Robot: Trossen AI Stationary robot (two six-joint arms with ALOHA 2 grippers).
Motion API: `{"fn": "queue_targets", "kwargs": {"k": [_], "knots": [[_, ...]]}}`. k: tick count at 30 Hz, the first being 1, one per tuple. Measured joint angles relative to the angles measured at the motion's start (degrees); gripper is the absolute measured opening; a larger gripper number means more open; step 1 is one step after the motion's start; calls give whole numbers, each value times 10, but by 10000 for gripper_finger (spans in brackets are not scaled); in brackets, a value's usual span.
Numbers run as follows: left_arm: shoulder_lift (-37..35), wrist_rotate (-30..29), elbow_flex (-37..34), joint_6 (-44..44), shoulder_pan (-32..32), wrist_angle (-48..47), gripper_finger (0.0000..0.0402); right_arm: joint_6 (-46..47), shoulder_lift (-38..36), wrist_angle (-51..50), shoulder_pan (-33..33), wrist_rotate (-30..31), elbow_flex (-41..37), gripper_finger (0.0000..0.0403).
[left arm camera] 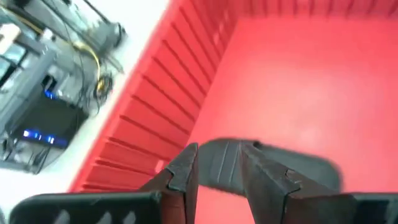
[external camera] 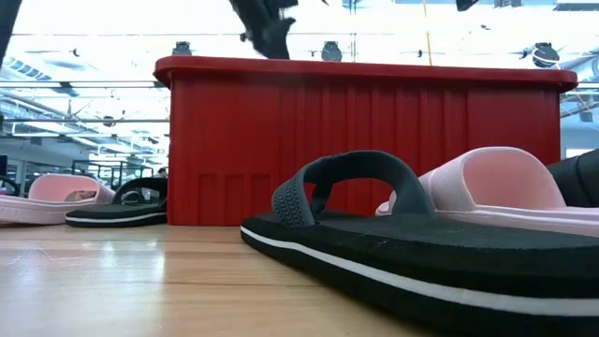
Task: Pick and place slides into bin
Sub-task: Put the right black slide into the red bin
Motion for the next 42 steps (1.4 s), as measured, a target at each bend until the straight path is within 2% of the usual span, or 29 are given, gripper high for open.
{"fn": "queue_targets", "kwargs": {"k": [3,8,14,24,34,38,42], "knots": [[-41,-2,0,-11,-22,-9,111,-12,19,-123,15,32,61,0],[-89,-51,0,-28,-62,-32,111,-25,49,-258,63,31,139,0],[-130,-97,0,-61,-108,-74,111,3,68,-375,148,29,163,0],[-162,-140,0,-88,-158,-110,111,190,127,-417,320,9,163,0],[-165,-147,0,-89,-162,-125,111,356,219,-529,470,0,163,0],[-164,-146,0,-88,-162,-132,111,374,254,-588,516,4,163,0],[-164,-146,0,-82,-161,-131,111,370,284,-609,548,46,163,0]]}}
